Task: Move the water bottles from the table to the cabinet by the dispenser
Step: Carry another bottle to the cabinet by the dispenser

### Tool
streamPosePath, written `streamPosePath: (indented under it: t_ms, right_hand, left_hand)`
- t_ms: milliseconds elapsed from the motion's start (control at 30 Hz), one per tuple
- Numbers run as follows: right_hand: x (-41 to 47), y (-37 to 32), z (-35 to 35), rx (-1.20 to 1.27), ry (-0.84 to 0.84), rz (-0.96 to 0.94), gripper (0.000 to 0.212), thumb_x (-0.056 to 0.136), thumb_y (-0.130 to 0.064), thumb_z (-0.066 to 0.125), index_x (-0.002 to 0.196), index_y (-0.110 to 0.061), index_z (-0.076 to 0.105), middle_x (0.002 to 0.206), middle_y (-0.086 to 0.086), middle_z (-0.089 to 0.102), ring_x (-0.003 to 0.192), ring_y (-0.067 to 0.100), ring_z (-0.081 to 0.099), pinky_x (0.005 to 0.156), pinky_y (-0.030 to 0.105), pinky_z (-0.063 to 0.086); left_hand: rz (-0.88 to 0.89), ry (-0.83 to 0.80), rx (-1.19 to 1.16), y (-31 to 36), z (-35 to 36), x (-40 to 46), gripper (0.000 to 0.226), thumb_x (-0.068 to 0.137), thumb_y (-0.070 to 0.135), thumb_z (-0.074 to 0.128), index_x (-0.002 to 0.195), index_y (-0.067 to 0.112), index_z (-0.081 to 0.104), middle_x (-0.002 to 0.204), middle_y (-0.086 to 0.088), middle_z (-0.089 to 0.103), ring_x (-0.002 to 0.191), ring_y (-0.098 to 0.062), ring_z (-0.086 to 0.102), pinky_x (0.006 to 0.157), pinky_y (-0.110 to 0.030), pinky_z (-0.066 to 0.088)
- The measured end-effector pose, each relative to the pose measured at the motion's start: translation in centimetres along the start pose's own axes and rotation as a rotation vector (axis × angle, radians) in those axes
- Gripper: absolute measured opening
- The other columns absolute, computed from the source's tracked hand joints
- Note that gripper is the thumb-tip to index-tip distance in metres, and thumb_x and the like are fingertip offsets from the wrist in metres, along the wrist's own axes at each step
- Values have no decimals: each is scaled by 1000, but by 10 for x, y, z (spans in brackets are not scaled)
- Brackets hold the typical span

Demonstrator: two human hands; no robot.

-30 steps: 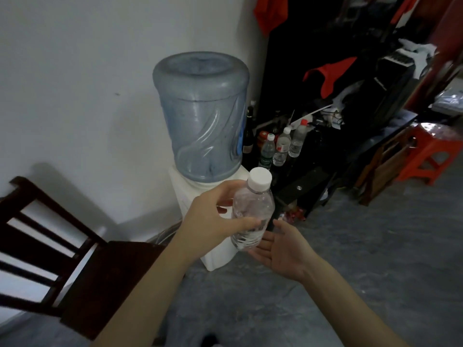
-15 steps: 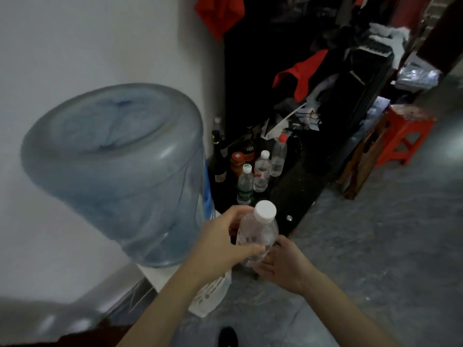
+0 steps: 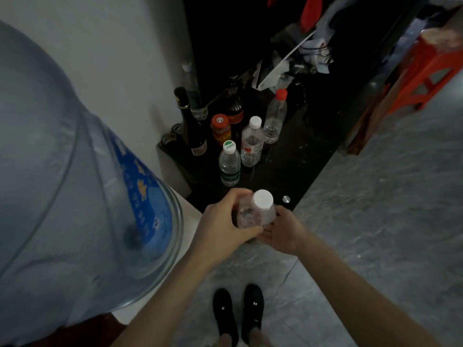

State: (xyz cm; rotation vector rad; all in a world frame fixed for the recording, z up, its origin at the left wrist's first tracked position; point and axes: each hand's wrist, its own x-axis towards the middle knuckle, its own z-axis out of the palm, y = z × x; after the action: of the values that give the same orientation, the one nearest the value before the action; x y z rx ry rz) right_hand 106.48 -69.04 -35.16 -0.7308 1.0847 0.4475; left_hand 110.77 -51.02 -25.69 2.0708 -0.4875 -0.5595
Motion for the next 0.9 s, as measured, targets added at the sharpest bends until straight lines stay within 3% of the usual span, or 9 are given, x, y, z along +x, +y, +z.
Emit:
streamPosePath:
  t_ms: [167, 367, 433, 500, 567, 633, 767, 833, 900]
  right_hand:
    - [44, -31, -3, -71, -17, 35, 50, 103, -42, 38, 124, -2, 58, 104, 18, 67, 91, 29, 63, 77, 37, 49]
    - [84, -56, 2, -57, 11, -24, 52, 101, -43, 40, 129, -3, 57, 122, 19, 62, 101, 30, 59, 72, 37, 47]
    - [95, -61, 2, -65, 33, -73, 52, 100, -45, 39, 122, -4, 59, 113, 18, 63, 97, 28, 59, 73, 37, 46]
    - [99, -64, 3, -75, 55, -93, 48, 101, -47, 37, 112, -7, 62, 103, 13, 65, 94, 25, 59, 80, 37, 47]
    - [100, -66, 3, -71, 65, -114, 48, 102, -46, 34, 107, -10, 65, 111, 10, 67, 111, 25, 58, 104, 40, 43]
    - [102, -65, 1, -76, 30, -136, 49, 104, -44, 31, 108, -9, 65, 120, 10, 65, 121, 25, 53, 115, 41, 34]
    - [102, -68, -4, -122, 9, -159, 41, 102, -40, 35, 122, -11, 57, 117, 10, 59, 113, 25, 50, 115, 44, 31]
    - [103, -70, -8, -181, 28, -170, 29, 100, -37, 40, 114, -17, 55, 111, 7, 62, 107, 23, 54, 113, 44, 34]
    - [91, -72, -7, -256, 51, -184, 27, 99, -32, 43, 110, -16, 61, 111, 4, 66, 109, 21, 56, 113, 44, 36]
  left_hand:
    - [-67, 66, -2, -20, 24, 38, 68, 74, 35, 88, 132, 35, 54, 122, 20, 67, 111, 6, 62, 88, -12, 52]
    - [-79, 187, -3, -34, 58, 70, 69, 75, 33, 87, 135, 28, 54, 127, 15, 66, 116, 1, 62, 95, -20, 54]
    - [-106, 231, -30, -41, 66, 77, 69, 75, 33, 87, 135, 28, 54, 124, 15, 67, 114, 1, 63, 94, -21, 56]
    - [-135, 283, -60, -46, 73, 85, 67, 74, 35, 88, 132, 28, 55, 120, 14, 69, 111, 0, 65, 91, -26, 59]
    - [-159, 337, -98, -48, 79, 90, 63, 75, 38, 87, 129, 29, 56, 116, 14, 70, 109, -1, 66, 89, -30, 60]
    - [-166, 370, -100, -48, 86, 95, 59, 77, 37, 86, 127, 26, 57, 114, 13, 70, 107, -2, 67, 86, -31, 61]
    - [-200, 375, -111, -51, 94, 100, 54, 79, 34, 85, 123, 25, 56, 111, 12, 69, 104, -4, 67, 84, -27, 60]
    - [-207, 357, -85, -51, 95, 101, 56, 79, 36, 85, 124, 26, 54, 114, 12, 67, 105, -4, 65, 82, -19, 56]
    - [-211, 333, -17, -49, 94, 102, 59, 78, 39, 84, 126, 27, 52, 119, 12, 66, 109, -7, 64, 85, -23, 55]
